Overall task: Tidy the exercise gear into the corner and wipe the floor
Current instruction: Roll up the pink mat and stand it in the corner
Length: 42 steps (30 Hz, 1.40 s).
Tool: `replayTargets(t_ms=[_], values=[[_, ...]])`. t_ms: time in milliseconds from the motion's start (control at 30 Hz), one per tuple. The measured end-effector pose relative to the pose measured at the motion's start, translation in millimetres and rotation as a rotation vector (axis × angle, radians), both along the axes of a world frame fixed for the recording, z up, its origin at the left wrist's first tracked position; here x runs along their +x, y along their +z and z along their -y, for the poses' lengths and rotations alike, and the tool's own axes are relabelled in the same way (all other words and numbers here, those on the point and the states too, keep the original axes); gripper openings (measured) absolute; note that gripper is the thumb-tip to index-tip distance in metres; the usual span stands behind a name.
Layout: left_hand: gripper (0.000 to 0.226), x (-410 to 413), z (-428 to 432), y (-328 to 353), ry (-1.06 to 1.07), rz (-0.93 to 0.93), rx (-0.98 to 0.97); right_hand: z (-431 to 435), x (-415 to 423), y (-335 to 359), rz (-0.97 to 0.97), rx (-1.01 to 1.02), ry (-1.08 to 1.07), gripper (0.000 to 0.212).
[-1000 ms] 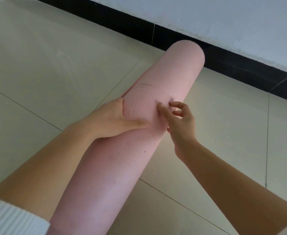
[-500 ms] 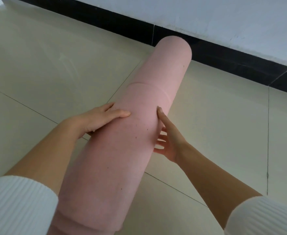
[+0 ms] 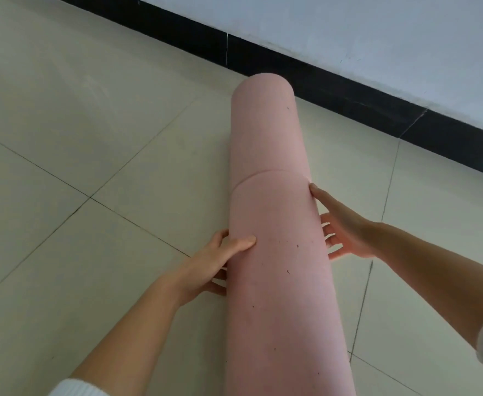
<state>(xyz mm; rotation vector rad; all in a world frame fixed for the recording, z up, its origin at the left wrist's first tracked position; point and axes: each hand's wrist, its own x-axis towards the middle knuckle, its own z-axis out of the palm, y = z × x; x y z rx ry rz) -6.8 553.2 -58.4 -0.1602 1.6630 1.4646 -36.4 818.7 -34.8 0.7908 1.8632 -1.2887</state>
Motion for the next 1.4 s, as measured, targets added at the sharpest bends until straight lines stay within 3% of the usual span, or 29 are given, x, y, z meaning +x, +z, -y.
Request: replayTargets(t_ms=[200, 333, 433, 533, 633, 733, 800, 867, 1067, 1233, 1400], values=[[0.068, 34.7, -57.6, -1.0, -0.096, 0.109, -0.027, -69.1, 64.0, 2.5, 0.071, -0.116, 0.033, 0.094], [0.074, 41.1, -84.1, 13.1, -0.211, 0.029, -0.163, -109.0, 119.2, -3.7, 0.128, -0.293, -0.021, 0.089], [0.084, 29.0, -104.7, 24.4, -0.275, -0.056, -0.198, -119.3, 145.4, -21.9, 0.011, -0.284, -0.172, 0.081], [0.086, 18.3, -136.8, 37.5, -0.194, -0.220, -0.223, -112.2, 147.0, -36.7, -0.132, -0.360, -0.444, 0.074], [0.083, 25.1, -163.4, 48.3, -0.094, -0.312, -0.226, -102.7, 145.0, -43.5, -0.166, -0.522, -0.631, 0.087], [0.078, 32.7, -173.0, 56.8, -0.050, -0.367, -0.249, -102.9, 149.5, -37.6, -0.228, -0.559, -0.682, 0.095], [0.077, 33.3, -175.4, 66.3, -0.043, -0.425, -0.249, -109.6, 148.6, -28.3, -0.281, -0.552, -0.654, 0.087], [0.074, 33.0, -180.1, 83.3, -0.036, -0.508, -0.221, -119.6, 144.6, -11.7, -0.335, -0.530, -0.615, 0.076], [0.064, 9.7, -196.3, 168.4, -0.012, -0.603, -0.096, -154.5, 126.8, 89.1, -0.654, -0.358, -0.455, 0.073], [0.062, 9.1, -211.1, 260.0, 0.034, -0.399, 0.169, -187.9, 134.8, 198.4, -0.736, -0.235, -0.321, 0.043], [0.085, 33.2, -224.8, 344.1, 0.028, -0.205, 0.065, -196.6, 166.3, 284.9, -0.627, -0.218, -0.382, 0.036]])
